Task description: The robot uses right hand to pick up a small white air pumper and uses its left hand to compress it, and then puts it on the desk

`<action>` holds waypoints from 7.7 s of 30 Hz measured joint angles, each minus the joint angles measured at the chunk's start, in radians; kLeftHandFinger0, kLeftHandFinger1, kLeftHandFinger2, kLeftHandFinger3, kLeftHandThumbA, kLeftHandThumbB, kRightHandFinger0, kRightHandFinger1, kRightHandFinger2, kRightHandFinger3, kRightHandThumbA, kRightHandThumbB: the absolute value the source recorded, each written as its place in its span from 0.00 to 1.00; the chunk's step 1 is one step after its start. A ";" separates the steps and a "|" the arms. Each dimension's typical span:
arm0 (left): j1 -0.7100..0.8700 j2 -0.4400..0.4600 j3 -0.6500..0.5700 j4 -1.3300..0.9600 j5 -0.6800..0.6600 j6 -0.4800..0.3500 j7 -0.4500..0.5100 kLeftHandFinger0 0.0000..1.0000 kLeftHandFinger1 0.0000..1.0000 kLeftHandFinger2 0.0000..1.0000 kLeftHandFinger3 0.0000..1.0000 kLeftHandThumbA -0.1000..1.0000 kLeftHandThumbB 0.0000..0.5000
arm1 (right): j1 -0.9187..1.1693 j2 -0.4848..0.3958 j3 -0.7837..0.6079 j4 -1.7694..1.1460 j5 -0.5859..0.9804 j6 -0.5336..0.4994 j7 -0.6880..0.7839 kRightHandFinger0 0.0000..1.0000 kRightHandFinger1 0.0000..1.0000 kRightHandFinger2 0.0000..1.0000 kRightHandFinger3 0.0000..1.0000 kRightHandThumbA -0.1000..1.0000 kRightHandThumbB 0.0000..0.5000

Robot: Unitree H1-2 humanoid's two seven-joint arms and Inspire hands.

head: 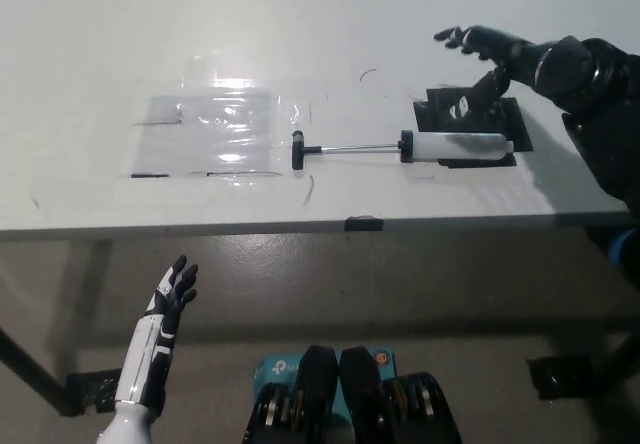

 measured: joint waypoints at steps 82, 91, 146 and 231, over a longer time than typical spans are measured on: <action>-0.004 0.045 0.008 -0.014 -0.035 -0.012 -0.003 1.00 1.00 1.00 1.00 1.00 0.02 | 0.206 -0.014 0.003 -0.080 -0.258 -0.339 -0.559 0.10 0.62 0.92 1.00 0.00 0.25; -0.001 0.041 0.014 -0.061 -0.041 0.000 -0.003 1.00 1.00 1.00 1.00 1.00 0.14 | 0.376 -0.078 0.000 -0.443 -0.273 -0.311 -0.465 0.08 0.55 0.86 0.96 0.00 0.33; -0.210 -0.037 -0.010 -0.416 -0.112 0.177 -0.003 1.00 1.00 1.00 1.00 1.00 0.47 | 0.592 -0.180 -0.068 -1.233 -0.270 -0.212 0.008 0.00 0.42 0.79 0.80 0.00 0.48; 0.050 0.020 -0.003 -0.361 0.063 0.113 0.048 1.00 1.00 1.00 1.00 1.00 0.45 | 0.340 -0.093 -0.148 -0.541 -0.437 -0.207 -0.035 0.13 0.66 0.98 1.00 0.00 0.28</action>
